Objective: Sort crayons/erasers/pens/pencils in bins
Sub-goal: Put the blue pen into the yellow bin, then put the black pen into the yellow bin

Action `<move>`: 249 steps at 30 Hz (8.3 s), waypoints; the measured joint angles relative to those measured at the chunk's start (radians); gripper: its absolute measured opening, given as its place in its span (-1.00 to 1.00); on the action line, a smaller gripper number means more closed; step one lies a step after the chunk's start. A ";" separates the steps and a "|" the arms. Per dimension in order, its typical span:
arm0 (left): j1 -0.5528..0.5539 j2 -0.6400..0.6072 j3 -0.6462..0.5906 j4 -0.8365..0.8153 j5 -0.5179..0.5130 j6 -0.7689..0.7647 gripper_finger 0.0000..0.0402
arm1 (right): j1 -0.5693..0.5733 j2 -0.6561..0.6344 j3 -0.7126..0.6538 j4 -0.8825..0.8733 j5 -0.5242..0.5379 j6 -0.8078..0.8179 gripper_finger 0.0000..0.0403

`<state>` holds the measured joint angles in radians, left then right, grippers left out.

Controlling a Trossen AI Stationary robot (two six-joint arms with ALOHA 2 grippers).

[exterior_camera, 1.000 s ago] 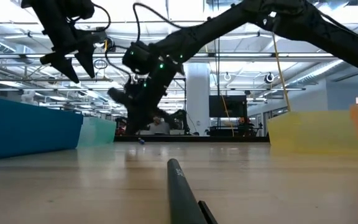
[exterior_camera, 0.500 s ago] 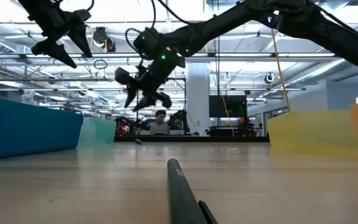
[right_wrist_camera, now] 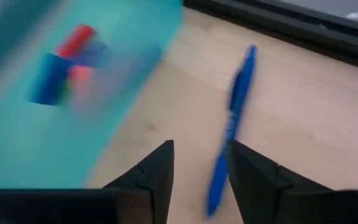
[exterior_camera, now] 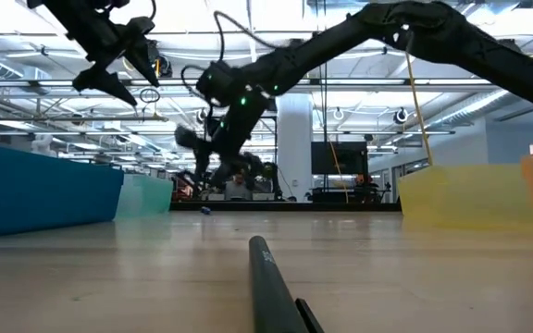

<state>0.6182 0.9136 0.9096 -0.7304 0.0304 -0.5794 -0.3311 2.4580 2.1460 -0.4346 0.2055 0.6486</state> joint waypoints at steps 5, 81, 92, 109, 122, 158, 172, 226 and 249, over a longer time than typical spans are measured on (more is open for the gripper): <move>-0.006 0.001 0.000 -0.014 0.048 -0.024 0.51 | 0.024 0.053 -0.001 0.003 0.084 -0.054 -0.31; -0.130 -0.012 0.000 -0.137 0.050 0.020 0.51 | 0.400 -0.065 -0.023 -1.007 -0.163 0.014 -0.86; -0.156 -0.012 0.001 -0.137 0.046 0.009 0.51 | 0.399 -0.078 -0.034 -0.781 -0.145 0.063 -0.19; -0.185 -0.012 0.001 -0.136 0.034 -0.029 0.51 | 0.343 -0.088 -0.300 -0.636 -0.254 0.008 -0.43; -0.337 -0.174 0.001 -0.132 -0.176 -0.180 0.51 | 0.381 -0.176 -0.340 -0.622 -0.152 0.000 -0.88; -0.781 -0.078 0.001 0.293 -0.267 -0.187 0.29 | 0.496 -0.785 -0.432 -0.981 0.317 0.407 -0.82; -0.780 -0.076 0.001 0.342 -0.218 -0.021 0.38 | 0.321 -1.248 -1.239 -0.821 0.052 0.702 -0.78; -0.837 -0.083 0.000 0.471 0.024 -0.001 0.45 | 0.734 -0.310 -0.171 -0.339 -0.093 0.765 -0.27; -0.779 -0.077 0.000 0.474 -0.215 -0.005 0.45 | 0.799 -0.124 -0.258 -0.268 -0.059 1.162 -0.24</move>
<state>-0.1610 0.8369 0.9100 -0.2568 -0.1846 -0.5841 0.4684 2.3345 1.8884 -0.7023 0.1466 1.8104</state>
